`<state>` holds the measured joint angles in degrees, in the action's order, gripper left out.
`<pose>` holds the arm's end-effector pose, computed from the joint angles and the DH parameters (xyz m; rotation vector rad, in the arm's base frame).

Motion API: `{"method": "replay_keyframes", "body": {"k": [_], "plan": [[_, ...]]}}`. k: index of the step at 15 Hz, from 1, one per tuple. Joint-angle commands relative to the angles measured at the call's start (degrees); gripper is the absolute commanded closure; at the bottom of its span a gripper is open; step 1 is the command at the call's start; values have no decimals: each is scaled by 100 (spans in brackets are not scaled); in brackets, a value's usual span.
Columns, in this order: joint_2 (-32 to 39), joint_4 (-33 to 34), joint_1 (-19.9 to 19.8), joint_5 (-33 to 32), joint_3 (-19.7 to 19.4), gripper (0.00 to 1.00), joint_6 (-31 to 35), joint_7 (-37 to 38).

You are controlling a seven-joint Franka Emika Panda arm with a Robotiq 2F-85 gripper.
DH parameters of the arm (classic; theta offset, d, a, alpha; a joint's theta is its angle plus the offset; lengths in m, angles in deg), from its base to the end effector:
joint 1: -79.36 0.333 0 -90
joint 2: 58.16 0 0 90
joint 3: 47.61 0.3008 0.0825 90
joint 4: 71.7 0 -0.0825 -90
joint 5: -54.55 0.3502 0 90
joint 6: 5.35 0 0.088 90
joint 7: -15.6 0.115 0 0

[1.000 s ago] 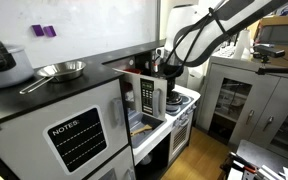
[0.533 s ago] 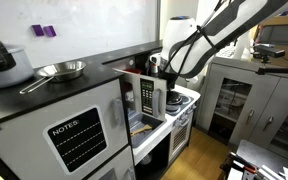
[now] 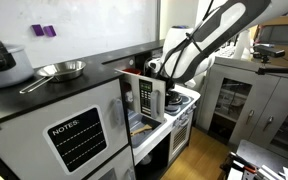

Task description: Remove the wooden spoon from the sink and put it on the stove

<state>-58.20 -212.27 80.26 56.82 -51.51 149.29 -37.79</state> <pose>0.4812 -0.0264 0.3259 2.7582 1.2413 0.3452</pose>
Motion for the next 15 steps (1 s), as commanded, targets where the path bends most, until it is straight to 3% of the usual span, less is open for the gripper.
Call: {"method": "replay_keyframes", "body": {"k": [1,15], "plan": [[117,48,-101,428,92,0,150,-638],[679,269,-185,849,311,0,519,-1770]]}}
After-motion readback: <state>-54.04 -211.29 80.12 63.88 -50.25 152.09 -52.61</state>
